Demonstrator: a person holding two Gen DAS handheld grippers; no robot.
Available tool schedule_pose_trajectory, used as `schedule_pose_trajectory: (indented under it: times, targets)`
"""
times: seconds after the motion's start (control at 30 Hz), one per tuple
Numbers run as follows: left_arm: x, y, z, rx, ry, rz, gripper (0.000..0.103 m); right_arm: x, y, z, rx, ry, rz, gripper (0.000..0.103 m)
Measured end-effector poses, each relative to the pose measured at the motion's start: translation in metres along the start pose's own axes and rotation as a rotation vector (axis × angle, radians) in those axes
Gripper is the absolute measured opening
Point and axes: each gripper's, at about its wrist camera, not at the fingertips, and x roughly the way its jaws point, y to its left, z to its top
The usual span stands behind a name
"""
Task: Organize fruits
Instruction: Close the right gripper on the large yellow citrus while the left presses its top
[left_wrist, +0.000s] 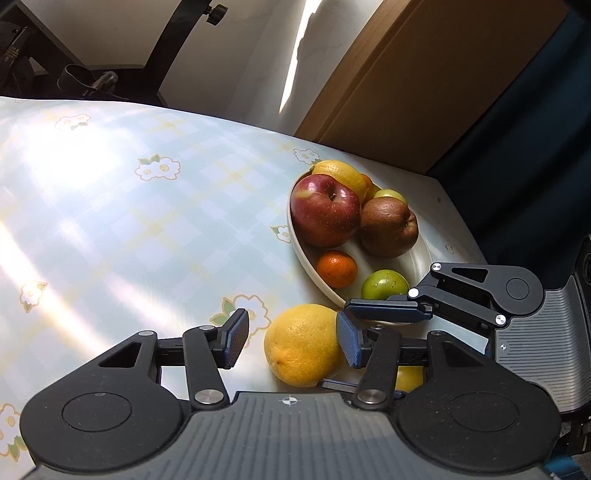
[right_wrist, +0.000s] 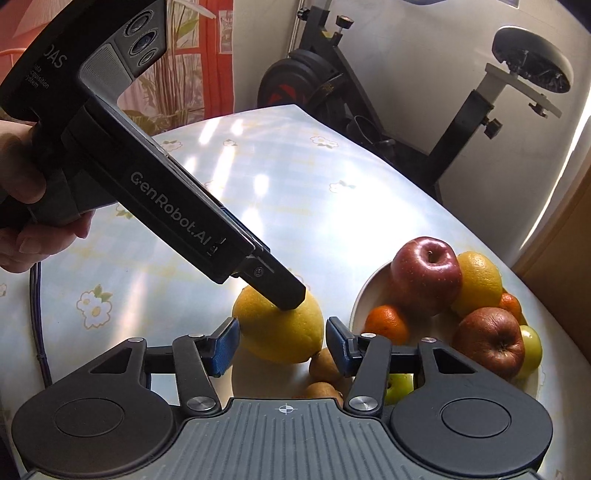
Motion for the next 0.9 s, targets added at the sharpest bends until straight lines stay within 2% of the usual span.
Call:
schedule_pose_trajectory:
  times: [0.2, 0.33, 0.5, 0.6, 0.67, 0.9]
  targets:
    - [-0.005, 0.002, -0.002, -0.038, -0.015, 0.012, 0.053, -0.001, -0.003, -0.005, 0.144, -0.028, -0.021, 0.046]
    - [-0.012, 0.014, -0.01, -0.097, -0.009, -0.025, 0.051, -0.005, -0.007, -0.012, 0.241, -0.036, -0.024, 0.044]
    - [-0.009, 0.032, -0.014, -0.216, -0.012, -0.097, 0.048, -0.007, -0.007, -0.015, 0.294, -0.034, -0.035, 0.042]
    - [-0.006, 0.032, -0.014, -0.23, -0.018, -0.122, 0.046, -0.01, -0.006, -0.017, 0.322, -0.042, -0.02, 0.042]
    - [-0.003, 0.029, -0.013, -0.222, -0.023, -0.141, 0.042, -0.011, -0.002, -0.017, 0.316, -0.041, -0.016, 0.042]
    - [0.003, 0.031, -0.014, -0.236, -0.038, -0.169, 0.042, 0.001, 0.004, -0.008, 0.214, 0.007, -0.091, 0.043]
